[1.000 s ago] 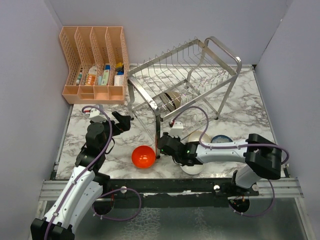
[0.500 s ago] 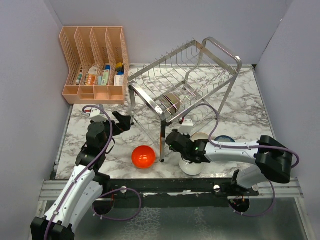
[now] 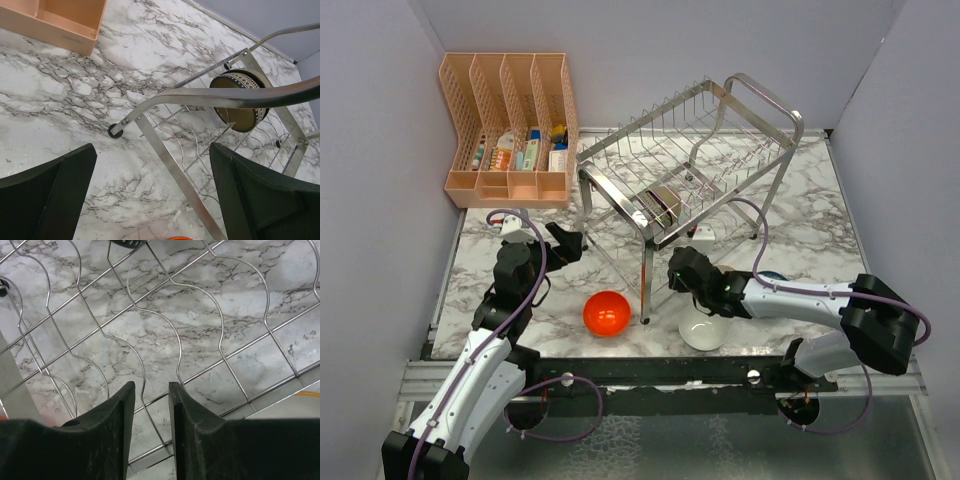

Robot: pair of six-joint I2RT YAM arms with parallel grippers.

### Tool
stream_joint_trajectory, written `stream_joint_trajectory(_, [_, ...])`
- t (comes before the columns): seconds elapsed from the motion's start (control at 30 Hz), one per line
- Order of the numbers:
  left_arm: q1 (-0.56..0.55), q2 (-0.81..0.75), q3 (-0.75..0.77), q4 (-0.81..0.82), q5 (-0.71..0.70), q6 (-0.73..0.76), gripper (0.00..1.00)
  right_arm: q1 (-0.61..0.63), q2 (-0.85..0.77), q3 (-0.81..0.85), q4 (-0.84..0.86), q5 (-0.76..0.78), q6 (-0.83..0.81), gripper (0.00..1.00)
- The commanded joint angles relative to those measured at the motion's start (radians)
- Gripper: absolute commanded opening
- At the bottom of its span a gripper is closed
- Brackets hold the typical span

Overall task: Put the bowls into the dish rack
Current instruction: Move the dish rack to the center of the board.

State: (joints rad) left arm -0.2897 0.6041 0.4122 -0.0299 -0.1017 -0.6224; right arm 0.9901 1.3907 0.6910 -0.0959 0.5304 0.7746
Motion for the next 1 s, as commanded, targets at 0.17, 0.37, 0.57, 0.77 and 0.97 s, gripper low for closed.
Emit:
stream_joint_trajectory(0.17, [0.003, -0.002, 0.005, 0.022, 0.002, 0.006, 0.99, -0.055, -0.028, -0.06, 0.187, -0.151, -0.127, 0.4])
stream_joint_trajectory(0.37, [0.004, 0.002, 0.002, 0.021, 0.0, 0.006, 0.99, -0.082, -0.083, -0.116, 0.32, -0.246, -0.15, 0.4])
stream_joint_trajectory(0.57, [0.004, 0.007, -0.001, 0.027, 0.0, 0.006, 0.99, -0.108, -0.085, -0.122, 0.414, -0.3, -0.182, 0.4])
stream_joint_trajectory(0.77, [0.003, 0.0, -0.001, 0.024, -0.003, 0.012, 0.99, -0.128, -0.076, -0.147, 0.503, -0.323, -0.165, 0.4])
stream_joint_trajectory(0.97, [0.003, 0.003, -0.008, 0.031, 0.001, 0.013, 0.99, -0.216, -0.077, -0.168, 0.626, -0.407, -0.159, 0.4])
